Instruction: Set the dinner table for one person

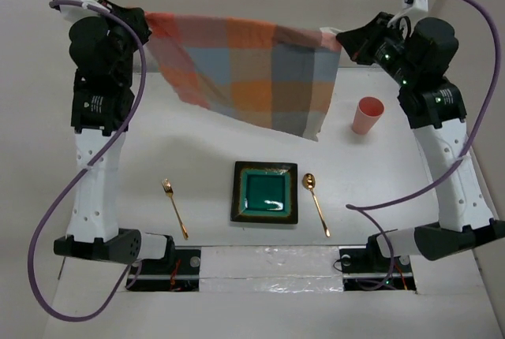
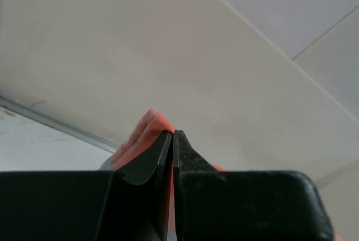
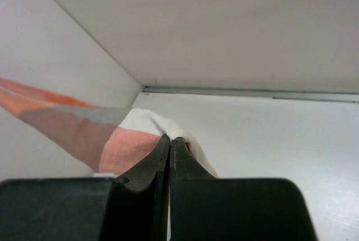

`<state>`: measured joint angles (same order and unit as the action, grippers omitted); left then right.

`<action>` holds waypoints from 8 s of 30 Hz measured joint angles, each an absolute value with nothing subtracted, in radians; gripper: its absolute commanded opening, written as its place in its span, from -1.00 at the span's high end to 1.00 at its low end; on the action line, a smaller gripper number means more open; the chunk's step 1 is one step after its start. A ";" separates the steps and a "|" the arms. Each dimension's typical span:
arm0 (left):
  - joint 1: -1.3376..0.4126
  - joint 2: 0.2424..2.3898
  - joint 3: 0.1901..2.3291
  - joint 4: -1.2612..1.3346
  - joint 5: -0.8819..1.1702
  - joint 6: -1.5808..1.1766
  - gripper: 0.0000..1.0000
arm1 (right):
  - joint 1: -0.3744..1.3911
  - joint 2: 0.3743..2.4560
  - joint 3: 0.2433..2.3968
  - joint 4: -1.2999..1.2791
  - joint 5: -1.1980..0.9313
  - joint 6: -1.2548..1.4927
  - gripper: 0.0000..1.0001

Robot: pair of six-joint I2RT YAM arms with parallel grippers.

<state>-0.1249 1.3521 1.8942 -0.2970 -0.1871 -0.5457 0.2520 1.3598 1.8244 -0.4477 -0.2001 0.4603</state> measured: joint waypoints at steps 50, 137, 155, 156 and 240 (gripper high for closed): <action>-0.064 1.495 0.685 0.139 0.144 -0.702 1.00 | 0.112 1.654 1.092 -0.316 -0.329 0.418 1.00; -0.105 1.185 1.017 -0.249 0.189 -0.505 0.27 | 0.863 0.662 0.429 -0.485 -0.109 1.036 1.00; -0.105 1.216 1.182 -0.293 0.163 -0.480 0.25 | 0.510 1.465 1.196 -0.217 -0.363 0.813 1.00; -0.105 1.216 1.170 -0.286 0.165 -0.480 0.25 | 0.495 1.503 1.213 -0.178 -0.379 0.816 1.00; -0.105 1.265 1.004 -0.250 0.494 -0.518 0.52 | 0.021 1.828 1.743 -0.787 0.159 0.392 -0.13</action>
